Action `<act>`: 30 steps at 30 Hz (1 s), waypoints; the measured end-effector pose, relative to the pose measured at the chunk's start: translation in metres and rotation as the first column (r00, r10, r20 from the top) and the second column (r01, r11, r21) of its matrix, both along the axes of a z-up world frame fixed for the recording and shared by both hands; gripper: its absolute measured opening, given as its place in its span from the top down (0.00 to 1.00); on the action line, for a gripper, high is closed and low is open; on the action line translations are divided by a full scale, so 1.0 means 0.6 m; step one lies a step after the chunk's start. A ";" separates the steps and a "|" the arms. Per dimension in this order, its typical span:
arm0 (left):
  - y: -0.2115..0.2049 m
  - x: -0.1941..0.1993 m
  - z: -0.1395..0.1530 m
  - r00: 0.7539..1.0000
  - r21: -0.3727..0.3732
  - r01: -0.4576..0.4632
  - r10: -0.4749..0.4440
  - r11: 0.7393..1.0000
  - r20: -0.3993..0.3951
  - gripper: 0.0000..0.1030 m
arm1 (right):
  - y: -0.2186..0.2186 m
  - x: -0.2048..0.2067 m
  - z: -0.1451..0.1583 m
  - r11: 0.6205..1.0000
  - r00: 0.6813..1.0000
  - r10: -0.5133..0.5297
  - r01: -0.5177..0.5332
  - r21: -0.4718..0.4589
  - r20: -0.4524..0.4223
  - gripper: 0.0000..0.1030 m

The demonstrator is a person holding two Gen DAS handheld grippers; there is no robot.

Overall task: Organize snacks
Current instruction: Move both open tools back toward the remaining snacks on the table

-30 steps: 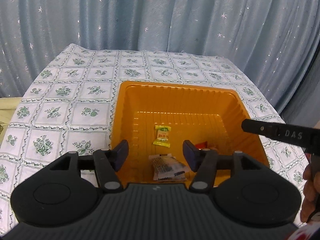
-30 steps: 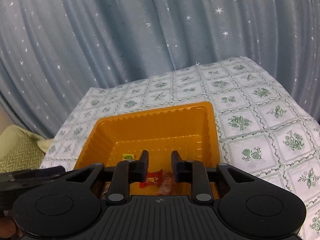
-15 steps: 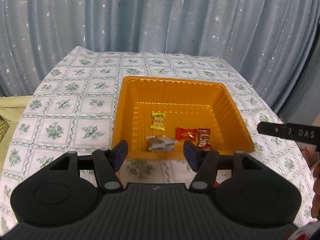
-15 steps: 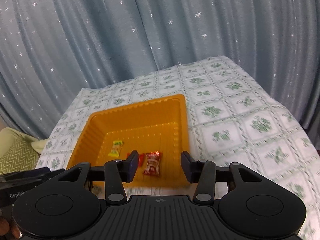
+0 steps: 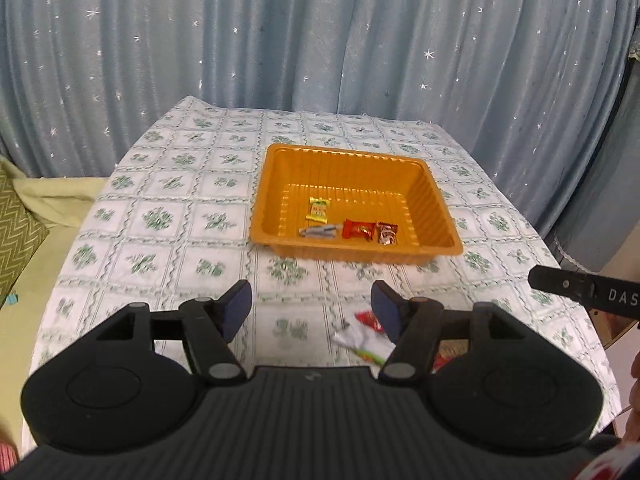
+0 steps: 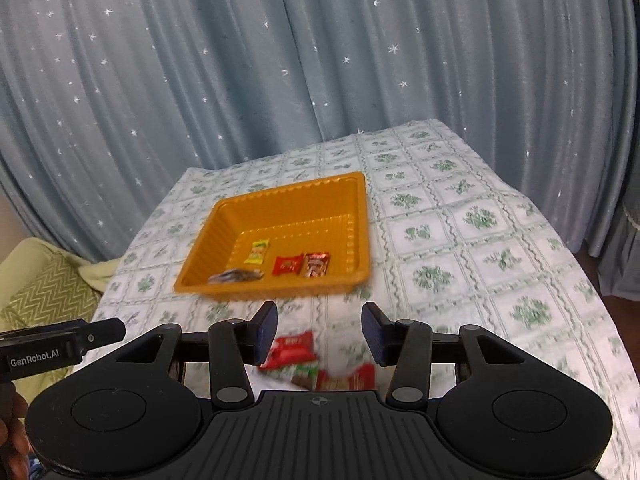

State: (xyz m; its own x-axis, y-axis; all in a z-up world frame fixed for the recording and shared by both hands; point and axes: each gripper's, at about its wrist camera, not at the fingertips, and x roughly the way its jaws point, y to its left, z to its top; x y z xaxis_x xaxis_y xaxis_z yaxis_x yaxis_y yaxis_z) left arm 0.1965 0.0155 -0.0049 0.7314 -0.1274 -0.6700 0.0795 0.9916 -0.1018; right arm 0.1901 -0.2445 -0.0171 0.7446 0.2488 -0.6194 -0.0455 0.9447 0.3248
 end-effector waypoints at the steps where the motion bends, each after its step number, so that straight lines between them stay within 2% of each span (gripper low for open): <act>1: 0.000 -0.015 0.003 1.000 0.001 0.001 -0.001 1.000 0.003 0.38 | 0.000 -0.010 0.002 1.000 1.000 0.002 -0.002 0.000 0.000 0.54; 4: 0.000 -0.053 0.010 1.000 -0.007 -0.003 0.003 1.000 0.015 0.33 | -0.001 -0.048 0.007 1.000 1.000 -0.002 0.002 -0.005 0.008 0.54; 15: -0.010 -0.154 -0.007 1.000 -0.035 -0.016 0.016 0.999 -0.006 0.31 | -0.012 -0.158 -0.002 0.997 0.999 -0.047 0.046 -0.059 -0.004 0.53; 21: -0.019 -0.178 -0.019 1.000 -0.033 -0.007 0.007 0.999 -0.020 0.31 | -0.019 -0.192 -0.015 0.997 0.998 -0.062 0.061 -0.045 -0.027 0.53; 30: -0.022 -0.191 -0.022 1.000 -0.030 0.000 -0.001 1.000 -0.019 0.29 | -0.021 -0.209 -0.019 0.997 0.997 -0.073 0.071 -0.043 -0.036 0.52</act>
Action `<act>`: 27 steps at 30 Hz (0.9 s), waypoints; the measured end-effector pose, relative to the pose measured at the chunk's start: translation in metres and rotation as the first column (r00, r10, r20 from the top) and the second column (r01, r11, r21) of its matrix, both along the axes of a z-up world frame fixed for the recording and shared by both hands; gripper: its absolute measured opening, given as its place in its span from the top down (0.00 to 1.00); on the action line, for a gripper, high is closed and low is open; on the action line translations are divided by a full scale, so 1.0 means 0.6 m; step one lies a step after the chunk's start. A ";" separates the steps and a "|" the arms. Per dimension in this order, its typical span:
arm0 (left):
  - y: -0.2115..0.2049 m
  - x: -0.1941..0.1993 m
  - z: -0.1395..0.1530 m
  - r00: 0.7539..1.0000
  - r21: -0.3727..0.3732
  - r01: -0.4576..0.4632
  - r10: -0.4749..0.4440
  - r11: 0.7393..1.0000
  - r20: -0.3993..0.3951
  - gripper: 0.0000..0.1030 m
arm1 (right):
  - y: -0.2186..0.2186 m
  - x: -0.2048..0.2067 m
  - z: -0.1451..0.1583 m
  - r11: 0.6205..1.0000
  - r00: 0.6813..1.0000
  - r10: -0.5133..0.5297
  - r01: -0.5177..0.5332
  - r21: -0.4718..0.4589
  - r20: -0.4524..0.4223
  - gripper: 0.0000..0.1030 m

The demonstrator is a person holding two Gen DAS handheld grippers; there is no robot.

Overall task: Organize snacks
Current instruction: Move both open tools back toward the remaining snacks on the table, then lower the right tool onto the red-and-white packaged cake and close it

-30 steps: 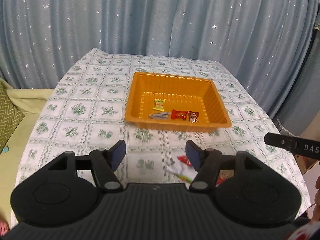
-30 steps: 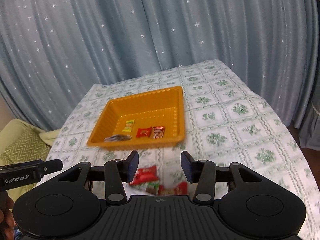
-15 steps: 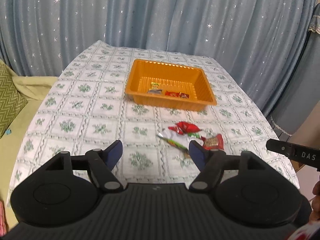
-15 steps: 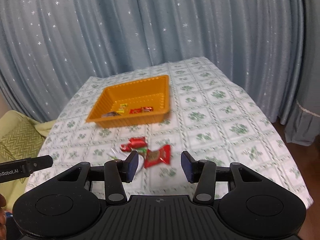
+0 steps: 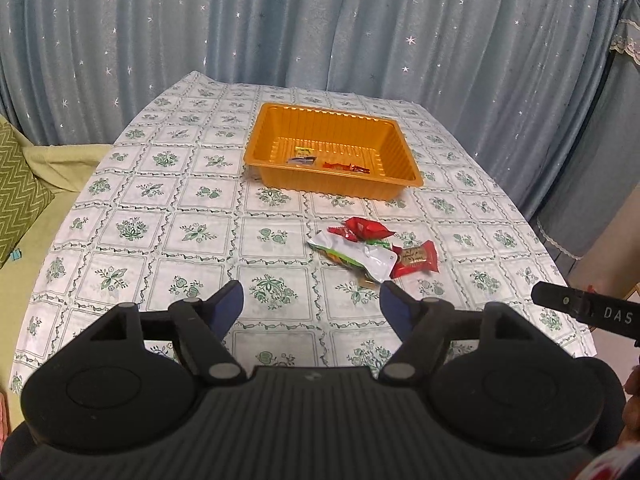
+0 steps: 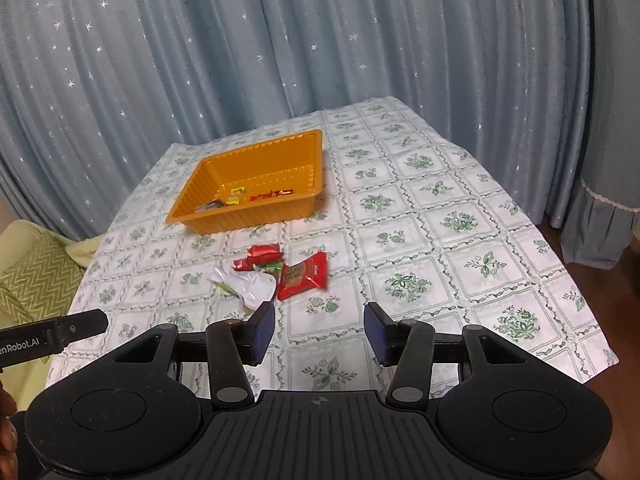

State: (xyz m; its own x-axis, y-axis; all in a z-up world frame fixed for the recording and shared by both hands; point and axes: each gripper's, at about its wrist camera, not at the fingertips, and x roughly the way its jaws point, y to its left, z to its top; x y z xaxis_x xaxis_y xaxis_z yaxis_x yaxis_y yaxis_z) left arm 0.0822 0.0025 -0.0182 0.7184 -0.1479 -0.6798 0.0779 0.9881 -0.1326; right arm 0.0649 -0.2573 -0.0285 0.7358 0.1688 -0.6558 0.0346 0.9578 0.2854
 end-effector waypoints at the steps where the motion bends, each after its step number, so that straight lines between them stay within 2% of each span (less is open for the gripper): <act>1: 0.000 -0.001 0.001 1.000 0.001 0.000 0.000 1.000 0.002 0.29 | 0.001 0.000 0.001 1.000 1.000 0.000 0.000 0.000 0.001 0.51; 15: 0.000 0.007 -0.011 1.000 0.011 -0.006 0.007 1.000 -0.016 0.26 | 0.008 0.017 -0.016 0.999 1.000 0.026 -0.026 -0.025 -0.012 0.48; 27: 0.002 0.064 -0.059 0.998 0.031 -0.009 0.011 0.999 -0.069 0.18 | 0.017 0.097 -0.076 0.977 0.984 0.164 -0.171 -0.127 -0.066 0.47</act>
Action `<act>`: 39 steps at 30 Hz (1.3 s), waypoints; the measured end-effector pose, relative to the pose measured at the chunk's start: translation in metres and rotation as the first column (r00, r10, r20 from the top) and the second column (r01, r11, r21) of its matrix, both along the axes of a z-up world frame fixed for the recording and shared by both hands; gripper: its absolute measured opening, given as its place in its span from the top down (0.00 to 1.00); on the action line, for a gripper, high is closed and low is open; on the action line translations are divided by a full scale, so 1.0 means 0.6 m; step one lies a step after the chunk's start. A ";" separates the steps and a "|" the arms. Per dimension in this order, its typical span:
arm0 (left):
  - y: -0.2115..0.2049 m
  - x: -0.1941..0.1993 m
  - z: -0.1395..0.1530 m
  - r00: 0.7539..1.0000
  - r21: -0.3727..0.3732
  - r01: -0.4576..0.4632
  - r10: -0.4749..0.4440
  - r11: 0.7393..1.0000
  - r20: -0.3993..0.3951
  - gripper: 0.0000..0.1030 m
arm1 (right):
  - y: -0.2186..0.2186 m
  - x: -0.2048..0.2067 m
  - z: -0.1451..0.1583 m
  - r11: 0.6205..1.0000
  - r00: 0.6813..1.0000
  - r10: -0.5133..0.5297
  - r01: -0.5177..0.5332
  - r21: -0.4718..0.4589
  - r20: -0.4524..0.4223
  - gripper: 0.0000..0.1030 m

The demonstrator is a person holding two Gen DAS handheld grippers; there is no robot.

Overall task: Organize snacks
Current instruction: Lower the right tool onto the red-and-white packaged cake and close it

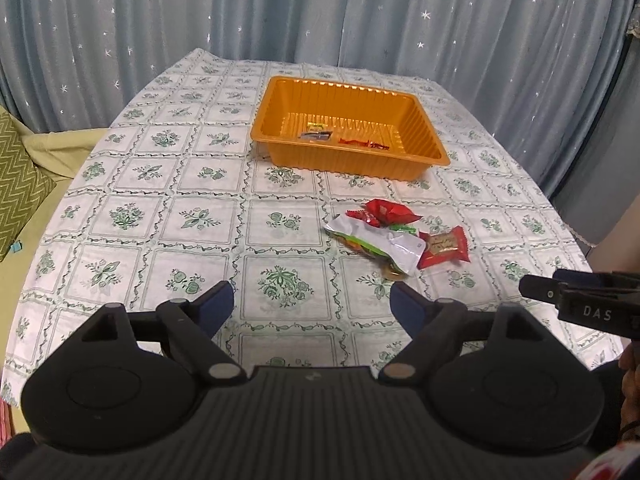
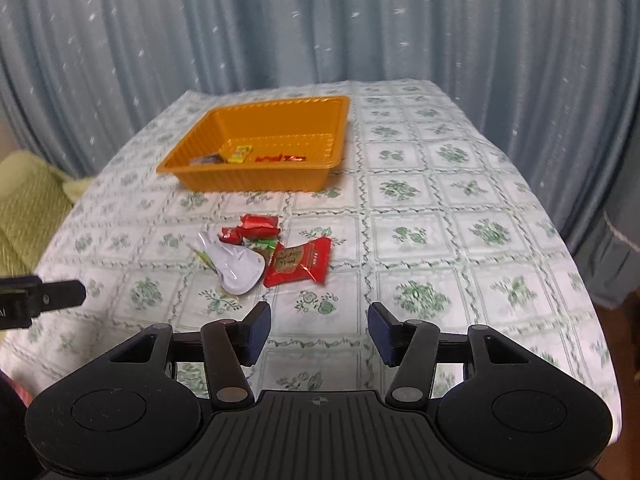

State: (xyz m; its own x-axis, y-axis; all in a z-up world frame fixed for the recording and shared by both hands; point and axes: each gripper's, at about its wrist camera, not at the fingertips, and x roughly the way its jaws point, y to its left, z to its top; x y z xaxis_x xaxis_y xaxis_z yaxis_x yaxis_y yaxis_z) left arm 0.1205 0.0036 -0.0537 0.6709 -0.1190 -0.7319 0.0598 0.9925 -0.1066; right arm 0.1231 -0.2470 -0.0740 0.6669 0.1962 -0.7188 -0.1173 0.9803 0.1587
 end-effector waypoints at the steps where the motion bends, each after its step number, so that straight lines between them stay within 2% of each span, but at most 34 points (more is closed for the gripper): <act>1: -0.001 0.008 -0.005 1.000 0.002 0.003 -0.003 1.000 -0.005 0.18 | 0.002 0.009 -0.006 1.000 1.000 0.021 -0.021 -0.011 -0.004 0.47; 8: -0.001 0.059 -0.038 0.999 0.005 -0.004 0.004 1.000 -0.032 0.15 | 0.013 0.071 -0.049 0.987 0.990 0.139 -0.140 -0.081 -0.018 0.46; 14: 0.000 0.096 -0.060 0.999 -0.003 -0.011 0.011 1.000 -0.047 0.15 | 0.031 0.126 -0.079 0.936 0.956 0.294 -0.290 -0.201 -0.009 0.46; 17: -0.002 0.111 -0.069 0.999 -0.013 -0.015 0.015 1.000 -0.053 0.14 | 0.045 0.144 -0.093 0.889 0.919 0.393 -0.383 -0.251 -0.009 0.46; 23: -0.002 0.129 -0.082 0.998 -0.035 -0.024 0.022 0.999 -0.062 0.14 | 0.077 0.160 -0.127 0.734 0.821 0.570 -0.532 -0.423 -0.043 0.46; 27: -0.001 0.135 -0.091 0.997 -0.042 -0.028 0.024 0.999 -0.072 0.14 | 0.084 0.174 -0.146 0.677 0.776 0.625 -0.589 -0.441 -0.077 0.46; 28: -0.002 0.136 -0.094 0.997 -0.042 -0.026 0.023 0.999 -0.075 0.14 | 0.085 0.177 -0.149 0.673 0.774 0.627 -0.593 -0.443 -0.084 0.46; 33: -0.004 0.137 -0.103 0.996 -0.045 -0.025 0.021 0.999 -0.088 0.14 | 0.085 0.196 -0.148 0.699 0.781 0.617 -0.598 -0.392 -0.091 0.46; 34: -0.004 0.137 -0.103 0.996 -0.047 -0.026 0.022 0.999 -0.088 0.14 | 0.085 0.198 -0.146 0.711 0.790 0.605 -0.592 -0.379 -0.099 0.47; 37: -0.003 0.136 -0.103 0.996 -0.052 -0.026 0.022 0.998 -0.087 0.14 | 0.079 0.199 -0.144 0.763 0.820 0.558 -0.566 -0.313 -0.124 0.61; 39: -0.003 0.135 -0.102 0.996 -0.055 -0.027 0.022 0.998 -0.087 0.14 | 0.075 0.194 -0.139 0.791 0.837 0.533 -0.545 -0.278 -0.125 0.62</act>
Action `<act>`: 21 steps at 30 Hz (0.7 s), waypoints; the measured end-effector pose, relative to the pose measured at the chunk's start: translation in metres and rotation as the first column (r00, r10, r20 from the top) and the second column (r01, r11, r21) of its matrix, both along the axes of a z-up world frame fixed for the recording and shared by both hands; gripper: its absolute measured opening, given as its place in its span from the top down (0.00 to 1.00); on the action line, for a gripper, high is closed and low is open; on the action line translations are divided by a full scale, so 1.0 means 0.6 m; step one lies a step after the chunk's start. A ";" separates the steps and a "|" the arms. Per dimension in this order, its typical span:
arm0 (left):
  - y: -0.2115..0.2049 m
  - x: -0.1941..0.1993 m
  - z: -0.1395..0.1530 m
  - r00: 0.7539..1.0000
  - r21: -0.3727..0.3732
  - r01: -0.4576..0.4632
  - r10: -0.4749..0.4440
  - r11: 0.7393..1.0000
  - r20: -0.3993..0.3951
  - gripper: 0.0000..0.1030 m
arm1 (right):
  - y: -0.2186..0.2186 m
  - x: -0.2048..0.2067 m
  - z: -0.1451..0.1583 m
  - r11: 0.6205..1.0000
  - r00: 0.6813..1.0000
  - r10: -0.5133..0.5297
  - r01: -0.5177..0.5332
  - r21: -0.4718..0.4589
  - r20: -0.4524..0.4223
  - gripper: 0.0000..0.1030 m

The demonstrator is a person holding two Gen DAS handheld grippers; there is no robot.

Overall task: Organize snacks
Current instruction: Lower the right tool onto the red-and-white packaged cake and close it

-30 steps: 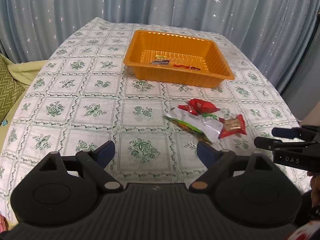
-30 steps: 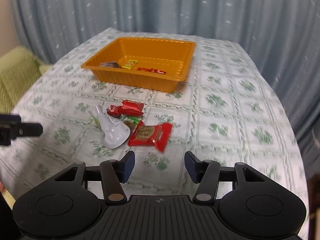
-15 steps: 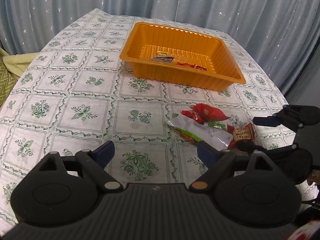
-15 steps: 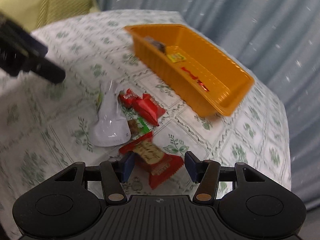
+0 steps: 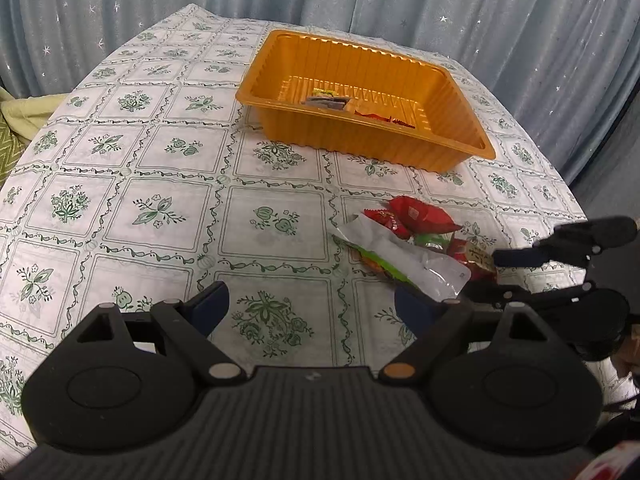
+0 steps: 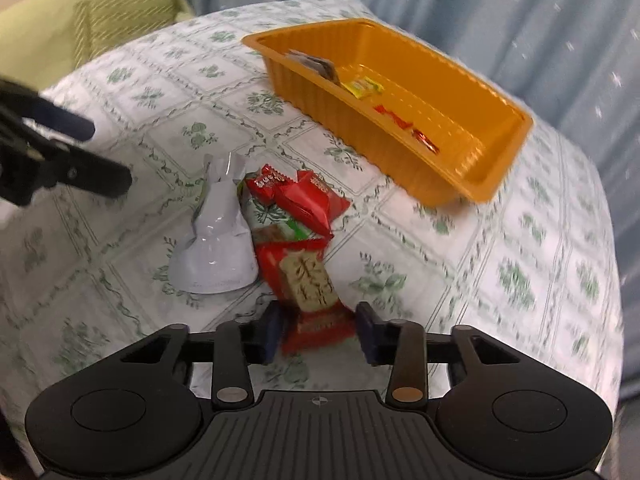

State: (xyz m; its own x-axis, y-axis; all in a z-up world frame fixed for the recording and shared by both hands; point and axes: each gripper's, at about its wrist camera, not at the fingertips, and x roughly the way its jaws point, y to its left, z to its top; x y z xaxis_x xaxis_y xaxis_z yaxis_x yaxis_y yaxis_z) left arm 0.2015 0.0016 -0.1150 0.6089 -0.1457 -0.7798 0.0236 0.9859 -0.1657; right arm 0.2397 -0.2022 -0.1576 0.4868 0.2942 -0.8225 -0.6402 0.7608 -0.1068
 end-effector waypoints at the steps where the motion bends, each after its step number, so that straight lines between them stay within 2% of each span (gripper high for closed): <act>1: 0.000 0.000 0.000 1.000 -0.003 0.001 -0.001 1.000 0.000 0.14 | -0.001 -0.004 0.001 1.000 1.000 -0.007 0.007 0.012 -0.008 0.62; 6: 0.000 -0.005 0.003 1.000 -0.005 0.006 -0.006 1.000 0.004 0.14 | -0.005 -0.021 0.012 0.997 0.996 -0.037 0.043 0.072 -0.080 0.60; 8: 0.004 -0.006 0.003 1.000 -0.008 0.000 0.000 1.000 0.003 0.14 | -0.004 -0.029 0.019 0.996 0.997 -0.043 0.048 0.079 -0.068 0.48; 10: 0.007 -0.006 0.002 1.000 -0.006 -0.007 0.007 1.000 0.002 0.14 | -0.004 -0.037 0.029 0.995 0.999 -0.042 0.044 0.087 -0.027 0.41; 13: 0.010 -0.006 0.001 1.000 -0.009 -0.012 0.012 1.000 -0.001 0.14 | 0.002 -0.033 0.034 0.996 1.000 -0.017 0.018 0.089 -0.005 0.41; 21: 0.008 -0.004 -0.006 1.000 -0.006 0.001 -0.001 1.000 -0.008 0.14 | 0.032 -0.022 0.006 0.993 0.993 0.114 -0.114 0.007 0.016 0.42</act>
State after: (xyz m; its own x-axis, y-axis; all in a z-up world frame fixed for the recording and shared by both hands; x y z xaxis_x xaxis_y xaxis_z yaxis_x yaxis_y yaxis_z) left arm 0.1991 0.0066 -0.1186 0.6025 -0.1510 -0.7837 0.0228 0.9848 -0.1722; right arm 0.2266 -0.1830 -0.1539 0.4621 0.3548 -0.8127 -0.7212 0.6837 -0.1116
